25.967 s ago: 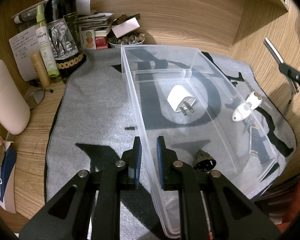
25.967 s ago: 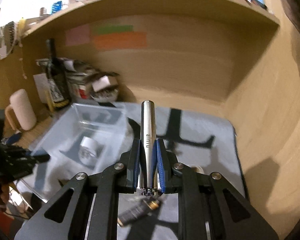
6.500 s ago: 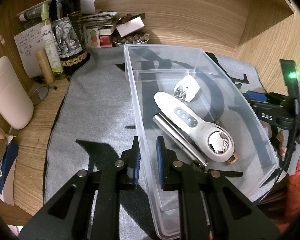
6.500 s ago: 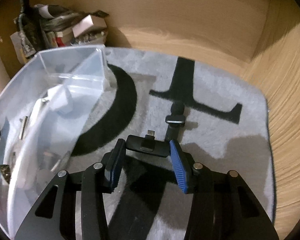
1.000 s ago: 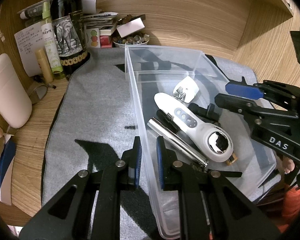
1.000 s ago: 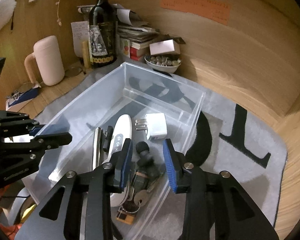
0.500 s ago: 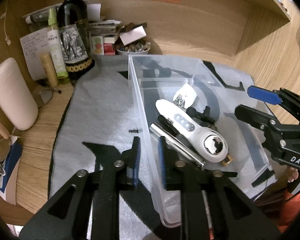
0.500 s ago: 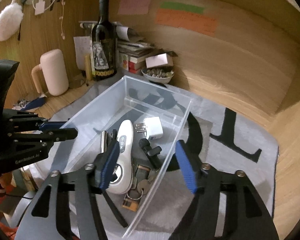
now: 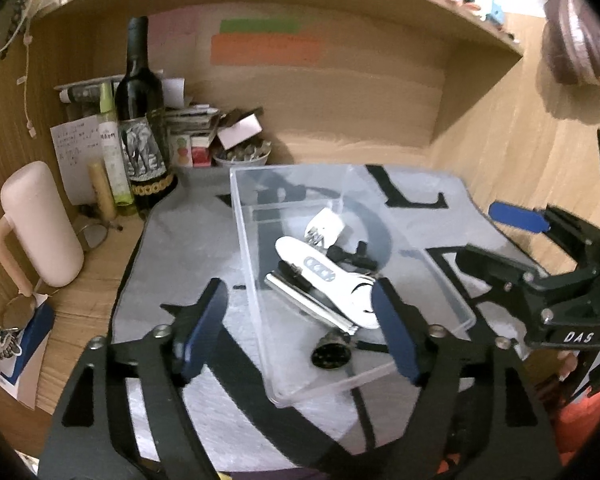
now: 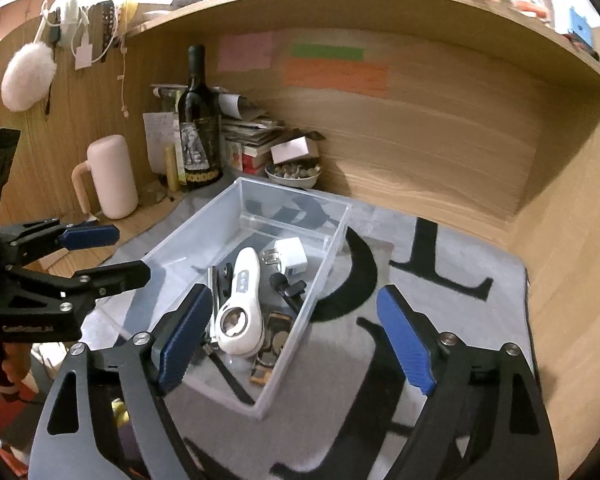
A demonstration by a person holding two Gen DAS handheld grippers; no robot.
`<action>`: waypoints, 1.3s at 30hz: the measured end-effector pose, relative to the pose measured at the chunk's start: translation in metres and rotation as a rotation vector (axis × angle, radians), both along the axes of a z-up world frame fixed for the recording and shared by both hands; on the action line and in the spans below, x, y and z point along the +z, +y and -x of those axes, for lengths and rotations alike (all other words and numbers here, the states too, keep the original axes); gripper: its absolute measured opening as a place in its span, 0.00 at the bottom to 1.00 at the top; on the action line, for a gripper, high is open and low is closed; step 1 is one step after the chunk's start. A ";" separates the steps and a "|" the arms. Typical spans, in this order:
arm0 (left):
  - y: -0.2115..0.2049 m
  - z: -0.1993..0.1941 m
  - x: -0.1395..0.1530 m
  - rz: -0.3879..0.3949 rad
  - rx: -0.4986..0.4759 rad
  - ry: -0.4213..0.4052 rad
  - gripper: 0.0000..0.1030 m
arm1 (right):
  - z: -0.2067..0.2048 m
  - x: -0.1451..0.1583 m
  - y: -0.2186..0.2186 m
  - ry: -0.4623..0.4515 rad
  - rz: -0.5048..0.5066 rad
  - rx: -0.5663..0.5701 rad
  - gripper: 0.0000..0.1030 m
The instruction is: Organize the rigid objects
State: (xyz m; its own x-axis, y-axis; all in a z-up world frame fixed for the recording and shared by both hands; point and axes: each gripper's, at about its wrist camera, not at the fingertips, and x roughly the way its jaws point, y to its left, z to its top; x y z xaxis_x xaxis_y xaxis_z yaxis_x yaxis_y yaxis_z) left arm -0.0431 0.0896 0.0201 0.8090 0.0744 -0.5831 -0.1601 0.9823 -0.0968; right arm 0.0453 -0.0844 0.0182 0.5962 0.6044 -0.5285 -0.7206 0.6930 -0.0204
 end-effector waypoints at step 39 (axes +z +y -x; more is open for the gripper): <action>-0.004 0.018 -0.015 0.011 -0.005 -0.081 0.91 | 0.019 -0.026 0.003 0.067 -0.035 -0.015 0.83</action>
State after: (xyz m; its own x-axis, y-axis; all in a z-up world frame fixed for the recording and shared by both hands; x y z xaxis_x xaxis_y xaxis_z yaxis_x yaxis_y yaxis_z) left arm -0.0614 0.0853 0.0049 0.8541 0.0639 -0.5161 -0.1461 0.9819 -0.1203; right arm 0.0265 -0.0815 -0.0080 0.5694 0.6142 -0.5464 -0.7089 0.7034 0.0518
